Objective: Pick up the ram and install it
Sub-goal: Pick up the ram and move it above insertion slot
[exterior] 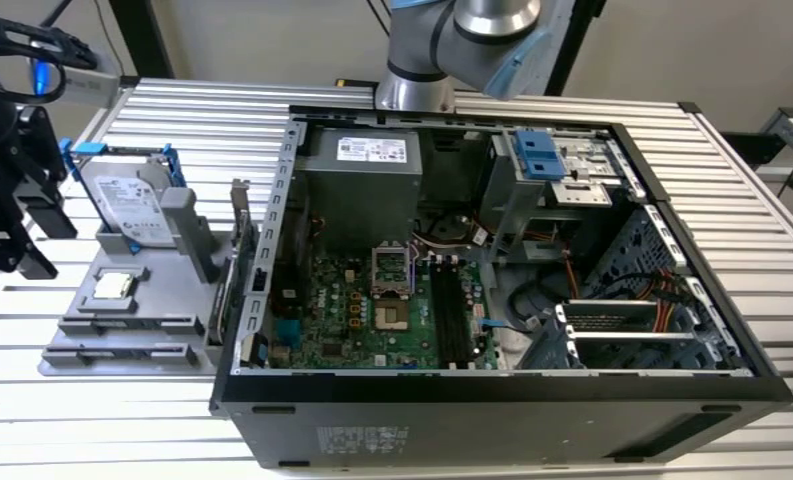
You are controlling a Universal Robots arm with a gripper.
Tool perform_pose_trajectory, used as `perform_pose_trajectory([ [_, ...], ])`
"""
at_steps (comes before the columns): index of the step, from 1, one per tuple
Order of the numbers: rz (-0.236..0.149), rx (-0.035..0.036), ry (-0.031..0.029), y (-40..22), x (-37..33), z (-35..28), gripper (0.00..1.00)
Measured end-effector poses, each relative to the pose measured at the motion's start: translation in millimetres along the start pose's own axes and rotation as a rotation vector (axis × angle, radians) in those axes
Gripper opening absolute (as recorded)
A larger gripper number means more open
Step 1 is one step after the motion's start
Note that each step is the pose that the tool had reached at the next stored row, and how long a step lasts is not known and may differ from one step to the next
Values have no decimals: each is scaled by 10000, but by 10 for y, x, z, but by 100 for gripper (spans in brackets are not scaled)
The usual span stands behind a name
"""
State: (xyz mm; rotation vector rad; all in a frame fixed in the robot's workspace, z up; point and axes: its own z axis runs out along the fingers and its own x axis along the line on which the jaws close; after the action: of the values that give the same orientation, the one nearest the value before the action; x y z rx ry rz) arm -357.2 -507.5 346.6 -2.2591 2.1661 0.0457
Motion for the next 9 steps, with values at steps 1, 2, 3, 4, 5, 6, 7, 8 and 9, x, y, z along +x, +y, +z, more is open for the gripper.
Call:
perform_pose_trajectory([
  [1, 0, 0, 0, 0, 0, 4, 100],
  [2, 0, -1, 1, 0, 0, 6, 100],
  [3, -1, -1, 1, 0, 1, 10, 100],
  [4, 0, 0, 0, 0, 1, 14, 100],
  [5, -1, 0, 0, 0, 1, 18, 100],
  [6, 0, -1, 1, 0, 1, 21, 100],
  [7, -1, -1, 1, 0, 1, 25, 100],
  [8, 1, -1, 1, 0, 1, 28, 100],
  [9, 4, -1, 2, -1, 1, 32, 100],
])
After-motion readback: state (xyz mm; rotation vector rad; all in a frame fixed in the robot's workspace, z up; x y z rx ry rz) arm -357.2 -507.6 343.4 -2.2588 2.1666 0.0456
